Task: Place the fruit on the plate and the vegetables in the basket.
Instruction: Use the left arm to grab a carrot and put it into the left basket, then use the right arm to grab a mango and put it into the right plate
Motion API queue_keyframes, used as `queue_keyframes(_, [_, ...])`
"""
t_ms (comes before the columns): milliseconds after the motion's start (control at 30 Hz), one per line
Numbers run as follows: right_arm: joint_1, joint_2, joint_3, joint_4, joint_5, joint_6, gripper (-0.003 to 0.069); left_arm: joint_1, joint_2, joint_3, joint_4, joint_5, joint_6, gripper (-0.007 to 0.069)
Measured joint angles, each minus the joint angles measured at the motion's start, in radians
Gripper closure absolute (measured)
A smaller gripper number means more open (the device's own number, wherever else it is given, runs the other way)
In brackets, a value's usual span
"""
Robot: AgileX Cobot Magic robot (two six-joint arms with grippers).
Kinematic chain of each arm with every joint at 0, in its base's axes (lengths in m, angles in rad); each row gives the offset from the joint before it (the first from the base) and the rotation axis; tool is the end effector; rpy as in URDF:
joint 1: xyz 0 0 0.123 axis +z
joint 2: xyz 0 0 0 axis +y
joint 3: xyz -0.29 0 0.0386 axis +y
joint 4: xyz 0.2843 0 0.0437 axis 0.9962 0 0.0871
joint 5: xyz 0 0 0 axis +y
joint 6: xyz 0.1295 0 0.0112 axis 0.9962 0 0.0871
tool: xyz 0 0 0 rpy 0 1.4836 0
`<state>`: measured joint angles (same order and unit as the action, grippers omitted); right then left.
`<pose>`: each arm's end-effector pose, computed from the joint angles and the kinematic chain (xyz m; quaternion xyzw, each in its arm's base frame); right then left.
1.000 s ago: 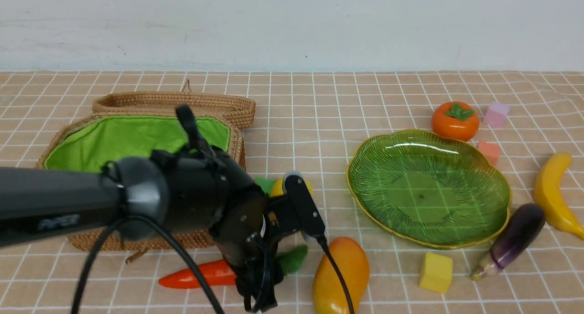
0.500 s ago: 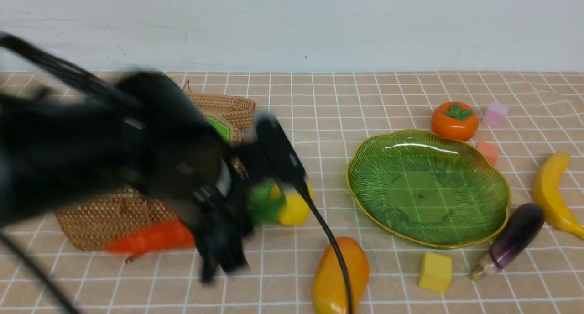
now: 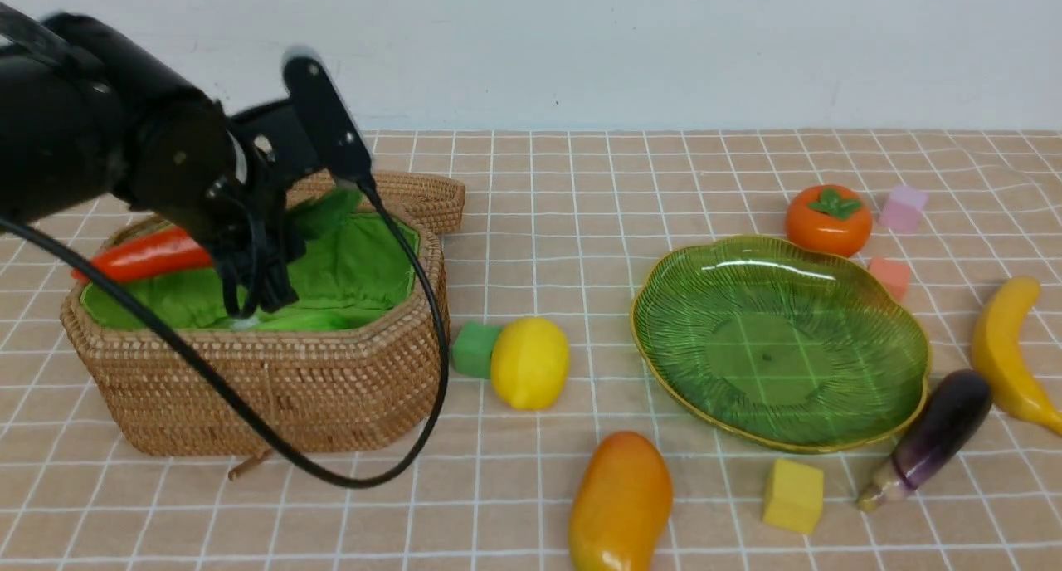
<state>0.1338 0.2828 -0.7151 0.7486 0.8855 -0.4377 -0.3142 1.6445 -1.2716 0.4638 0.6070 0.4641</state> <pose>0.0702 0.0786 0.3765 -0.1871 0.7444 0.2803 0.5765 0.4137 -0.0995 0.2527 0.4726 0.7982 0.2101 0.3088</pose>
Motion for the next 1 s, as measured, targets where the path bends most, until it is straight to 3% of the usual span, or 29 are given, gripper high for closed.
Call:
queue_keyframes(133, [0.0, 0.016, 0.0, 0.0, 0.025, 0.003, 0.0466, -0.002, -0.004, 0.0, 0.001, -0.017, -0.015, -0.0026])
queue_keyframes(267, [0.0, 0.07, -0.008, -0.006, 0.058, 0.043, 0.0465, -0.002, -0.057, 0.0, -0.055, 0.019, -0.13, -0.0022])
queue_keyframes(300, [0.0, 0.124, -0.027, -0.031, 0.094, 0.077, 0.0466, -0.007, -0.113, 0.0, -0.119, 0.053, -0.257, 0.0034])
queue_keyframes(367, [0.0, 0.17, -0.048, -0.062, 0.124, 0.108, 0.0466, -0.015, -0.162, 0.0, -0.161, 0.08, -0.338, 0.0088])
queue_keyframes(400, [0.0, 0.204, -0.065, -0.085, 0.143, 0.13, 0.0466, -0.024, -0.198, 0.0, -0.189, 0.093, -0.42, 0.0155])
queue_keyframes(467, [0.0, 0.355, -0.141, -0.174, 0.209, 0.217, 0.0465, -0.069, -0.335, 0.004, -0.272, 0.14, -0.591, 0.0407])
queue_keyframes(533, [0.0, 0.44, -0.181, -0.205, 0.236, 0.255, 0.0464, -0.108, -0.43, 0.031, -0.308, 0.155, -0.633, 0.0562])
queue_keyframes(600, [0.001, 0.536, -0.221, -0.223, 0.258, 0.289, 0.0464, -0.152, -0.528, 0.088, -0.328, 0.159, -0.651, 0.0636])
queue_keyframes(800, [0.085, 0.746, -0.288, -0.239, 0.259, 0.35, 0.0464, -0.271, -0.827, 0.364, -0.369, 0.102, -0.672, 0.0638])
queue_keyframes(900, [0.265, 0.879, -0.342, -0.278, 0.193, 0.445, 0.0464, -0.314, -1.008, 0.538, -0.38, 0.009, -0.672, 0.0638])
queue_keyframes(1000, [0.433, 1.022, -0.4, -0.396, 0.116, 0.587, 0.0459, -0.323, -1.137, 0.652, -0.38, -0.067, -0.673, 0.0638])
